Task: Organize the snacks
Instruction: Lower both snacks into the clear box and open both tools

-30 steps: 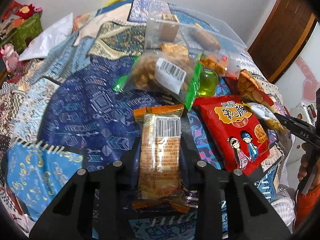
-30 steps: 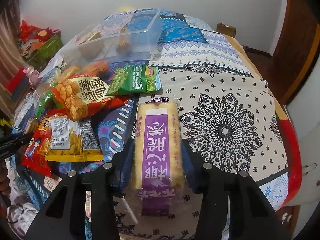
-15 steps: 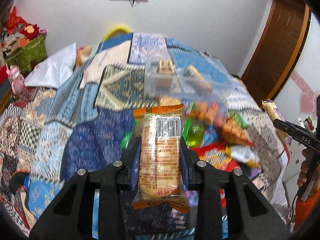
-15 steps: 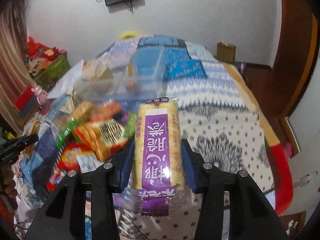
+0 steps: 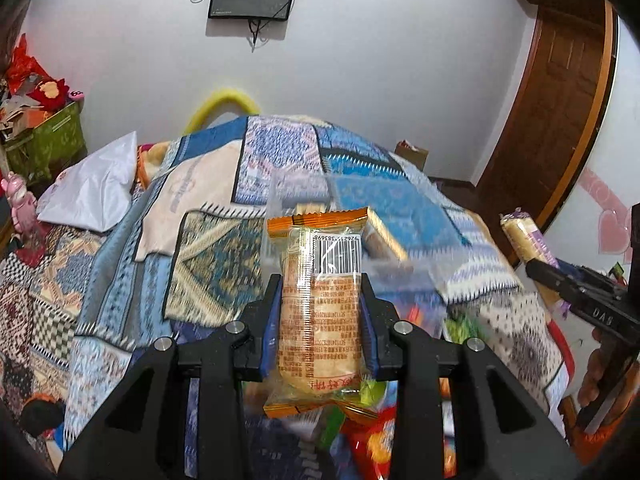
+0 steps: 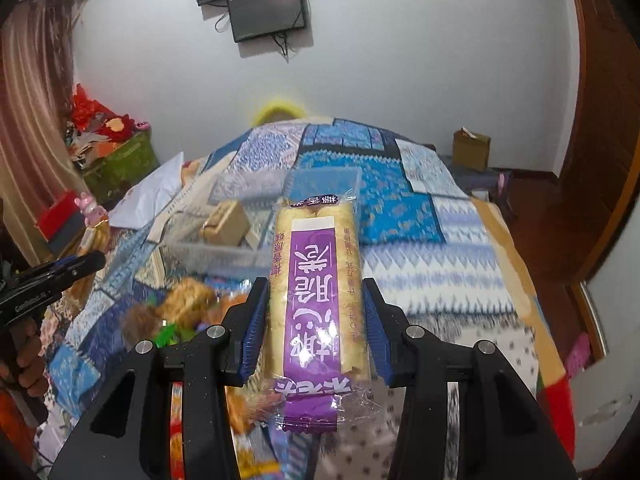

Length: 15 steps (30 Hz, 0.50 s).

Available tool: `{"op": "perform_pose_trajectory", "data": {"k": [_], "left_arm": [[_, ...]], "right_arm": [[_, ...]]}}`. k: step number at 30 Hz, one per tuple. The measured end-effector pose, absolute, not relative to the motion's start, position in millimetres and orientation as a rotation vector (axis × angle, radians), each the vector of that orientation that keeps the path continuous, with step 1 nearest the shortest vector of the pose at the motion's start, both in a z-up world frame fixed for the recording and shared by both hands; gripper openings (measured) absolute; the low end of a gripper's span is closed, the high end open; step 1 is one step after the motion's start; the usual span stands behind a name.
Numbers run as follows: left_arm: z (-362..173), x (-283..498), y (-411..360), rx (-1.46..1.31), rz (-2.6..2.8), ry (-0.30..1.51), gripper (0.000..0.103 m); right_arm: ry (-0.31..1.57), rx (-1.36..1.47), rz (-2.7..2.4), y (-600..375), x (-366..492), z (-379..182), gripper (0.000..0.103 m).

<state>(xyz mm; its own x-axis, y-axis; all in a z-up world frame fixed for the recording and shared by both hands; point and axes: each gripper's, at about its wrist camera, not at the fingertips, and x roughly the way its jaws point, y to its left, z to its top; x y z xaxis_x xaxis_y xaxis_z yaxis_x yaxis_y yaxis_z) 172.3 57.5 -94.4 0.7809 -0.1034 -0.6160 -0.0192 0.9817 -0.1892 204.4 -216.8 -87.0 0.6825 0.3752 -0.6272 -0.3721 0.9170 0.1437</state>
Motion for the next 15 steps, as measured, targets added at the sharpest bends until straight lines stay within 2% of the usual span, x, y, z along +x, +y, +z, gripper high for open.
{"op": "perform_pose_trajectory", "data": {"k": [15], "left_arm": [[-110,278,34,-0.180,-0.076,0.712,0.034]], "right_arm": [[0.716,0.040,0.432,-188,284,-97,0.042]]}}
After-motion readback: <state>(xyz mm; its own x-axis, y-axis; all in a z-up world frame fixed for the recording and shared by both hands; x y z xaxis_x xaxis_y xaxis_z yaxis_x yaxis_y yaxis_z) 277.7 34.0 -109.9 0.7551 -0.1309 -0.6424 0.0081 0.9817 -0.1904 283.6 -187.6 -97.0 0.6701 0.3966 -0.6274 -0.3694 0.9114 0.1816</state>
